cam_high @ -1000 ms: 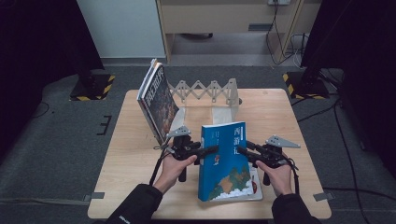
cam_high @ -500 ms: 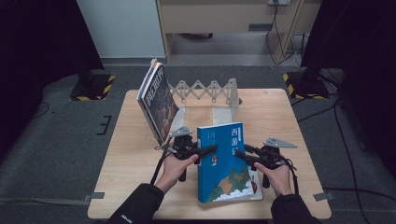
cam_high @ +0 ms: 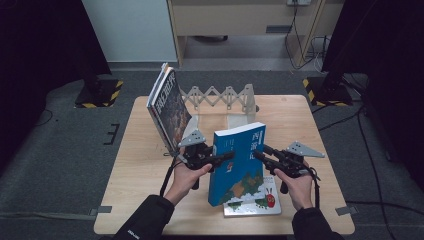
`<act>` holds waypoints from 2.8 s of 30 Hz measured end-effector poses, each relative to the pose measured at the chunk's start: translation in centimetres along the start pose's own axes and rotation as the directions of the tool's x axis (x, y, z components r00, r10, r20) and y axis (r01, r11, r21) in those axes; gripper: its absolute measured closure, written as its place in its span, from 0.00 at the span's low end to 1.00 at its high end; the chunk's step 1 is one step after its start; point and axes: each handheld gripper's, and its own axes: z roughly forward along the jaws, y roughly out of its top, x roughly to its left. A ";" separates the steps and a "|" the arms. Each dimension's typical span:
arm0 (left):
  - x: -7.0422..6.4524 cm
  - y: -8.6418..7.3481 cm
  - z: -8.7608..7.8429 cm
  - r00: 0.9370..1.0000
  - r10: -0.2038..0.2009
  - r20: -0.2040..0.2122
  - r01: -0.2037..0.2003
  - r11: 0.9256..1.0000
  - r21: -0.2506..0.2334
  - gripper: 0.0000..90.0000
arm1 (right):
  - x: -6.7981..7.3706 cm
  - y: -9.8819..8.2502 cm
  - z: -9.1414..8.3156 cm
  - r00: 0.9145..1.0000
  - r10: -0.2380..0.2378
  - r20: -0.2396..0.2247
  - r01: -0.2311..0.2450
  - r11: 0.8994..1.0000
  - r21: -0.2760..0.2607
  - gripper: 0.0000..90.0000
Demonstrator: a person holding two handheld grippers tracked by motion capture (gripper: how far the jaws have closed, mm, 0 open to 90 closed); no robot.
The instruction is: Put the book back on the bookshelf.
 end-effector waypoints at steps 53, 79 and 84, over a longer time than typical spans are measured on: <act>0.4 -0.1 -0.2 0.990 -0.123 -0.072 0.127 0.990 0.062 0.67 | -0.7 -1.9 0.4 0.997 0.026 -0.075 -0.018 0.994 0.106 0.42; 0.5 4.5 -5.8 0.989 -0.040 -0.140 0.045 0.999 0.029 0.67 | -5.3 -3.6 -2.3 0.943 -0.119 0.310 -0.005 0.928 0.373 0.35; 1.3 5.4 -7.2 0.980 -0.053 -0.192 0.050 0.999 -0.016 0.67 | -6.1 -4.0 -2.4 0.927 -0.149 0.343 -0.016 0.901 0.435 0.28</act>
